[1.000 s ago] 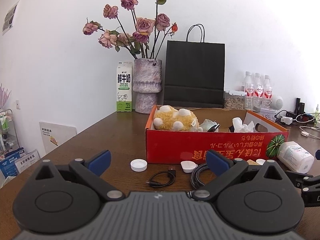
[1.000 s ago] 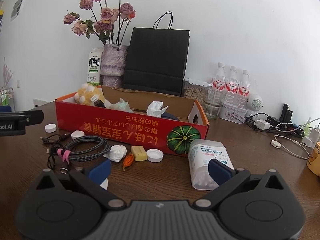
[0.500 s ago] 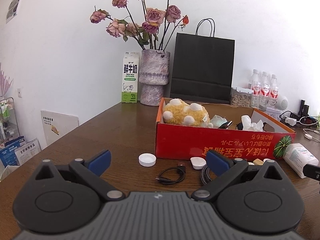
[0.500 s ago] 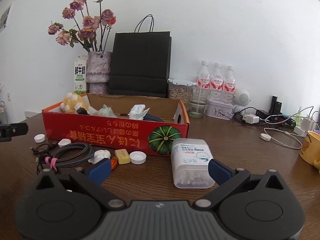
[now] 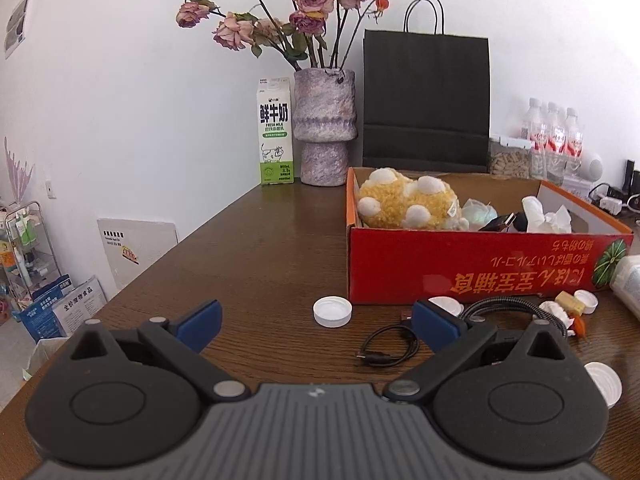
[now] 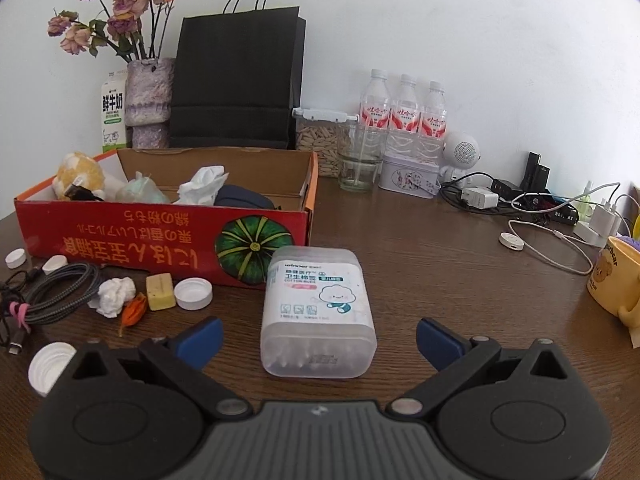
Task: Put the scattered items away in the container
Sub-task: 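Grasp the white cotton-swab container with the right tool while the left tool grasps a white cap, then lower the container into the box with the right tool while the left tool drops the cap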
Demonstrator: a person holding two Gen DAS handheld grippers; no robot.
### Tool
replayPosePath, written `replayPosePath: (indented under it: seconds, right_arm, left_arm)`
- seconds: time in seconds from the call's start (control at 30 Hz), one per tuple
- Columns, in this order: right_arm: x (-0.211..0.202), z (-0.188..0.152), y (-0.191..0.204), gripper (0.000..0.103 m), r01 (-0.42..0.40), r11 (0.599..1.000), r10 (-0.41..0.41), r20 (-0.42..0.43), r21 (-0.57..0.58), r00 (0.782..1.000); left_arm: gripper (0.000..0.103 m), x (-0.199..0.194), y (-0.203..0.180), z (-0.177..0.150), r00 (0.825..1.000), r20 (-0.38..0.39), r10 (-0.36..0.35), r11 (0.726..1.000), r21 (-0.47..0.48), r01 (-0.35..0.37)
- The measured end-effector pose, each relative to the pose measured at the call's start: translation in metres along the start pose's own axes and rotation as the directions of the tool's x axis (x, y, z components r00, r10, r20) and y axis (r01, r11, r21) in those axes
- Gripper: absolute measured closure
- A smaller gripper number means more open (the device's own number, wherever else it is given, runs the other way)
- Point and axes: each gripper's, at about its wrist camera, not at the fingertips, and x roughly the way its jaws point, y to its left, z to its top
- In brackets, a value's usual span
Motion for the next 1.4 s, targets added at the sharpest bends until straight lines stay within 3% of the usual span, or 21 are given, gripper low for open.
replayPosePath:
  seconds: [0.2, 0.3, 0.37, 0.47, 0.57, 0.6, 0.73, 0.8, 0.83, 0.87, 1.23, 1.4]
  right_arm:
    - [0.022, 0.009, 0.003, 0.003, -0.009, 1.000, 0.010, -0.048, 0.017, 0.999]
    - [0.031, 0.010, 0.001, 0.006, -0.030, 0.999, 0.033, -0.085, 0.037, 0.996]
    - [0.035, 0.010, -0.004, 0.008, -0.049, 0.997, 0.056, -0.105, 0.067, 0.993]
    - [0.041, 0.011, -0.009, 0.012, -0.056, 0.993, 0.068, -0.117, 0.106, 0.991]
    - [0.042, 0.012, -0.007, 0.013, -0.060, 0.993, 0.071, -0.116, 0.101, 0.991]
    - [0.042, 0.012, -0.006, 0.015, -0.065, 0.993, 0.075, -0.114, 0.096, 0.991]
    - [0.040, 0.012, -0.004, 0.025, -0.071, 0.994, 0.080, -0.103, 0.086, 0.991]
    - [0.039, 0.012, -0.004, 0.030, -0.075, 0.993, 0.084, -0.100, 0.088, 0.991]
    - [0.038, 0.012, -0.004, 0.036, -0.077, 0.993, 0.085, -0.096, 0.085, 0.992]
    - [0.037, 0.012, -0.003, 0.040, -0.082, 0.993, 0.090, -0.090, 0.080, 0.992]
    - [0.034, 0.013, 0.001, 0.040, -0.071, 0.995, 0.075, -0.074, 0.066, 0.994]
    - [0.024, 0.013, 0.003, 0.040, -0.042, 0.998, 0.044, -0.019, 0.051, 0.999]
  left_arm:
    - [0.001, 0.039, 0.001, 0.008, 0.994, -0.104, 0.029, 1.000, -0.009, -0.030]
    - [0.015, 0.058, 0.007, 0.010, 0.986, -0.167, -0.007, 0.998, -0.057, -0.003]
    - [0.017, 0.069, 0.013, 0.009, 0.976, -0.214, -0.038, 0.994, -0.106, 0.015]
    - [0.023, 0.069, 0.015, 0.008, 0.977, -0.204, -0.054, 0.992, -0.123, 0.029]
    - [0.033, 0.070, 0.010, 0.008, 0.977, -0.206, -0.053, 0.995, -0.088, 0.036]
    - [0.041, 0.070, 0.008, 0.009, 0.977, -0.206, -0.051, 0.997, -0.074, 0.037]
    - [0.055, 0.070, 0.003, 0.010, 0.978, -0.202, -0.047, 0.998, -0.046, 0.038]
    - [0.072, 0.070, 0.003, 0.012, 0.979, -0.199, -0.047, 0.998, -0.048, 0.038]
    - [0.074, 0.070, 0.003, 0.012, 0.979, -0.197, -0.045, 0.998, -0.047, 0.036]
    - [0.074, 0.069, 0.002, 0.012, 0.979, -0.197, -0.045, 0.998, -0.045, 0.036]
    - [0.074, 0.069, 0.005, 0.013, 0.980, -0.191, -0.050, 0.997, -0.064, 0.039]
    - [0.074, 0.058, 0.009, 0.017, 0.991, -0.133, -0.036, 0.996, -0.080, 0.026]
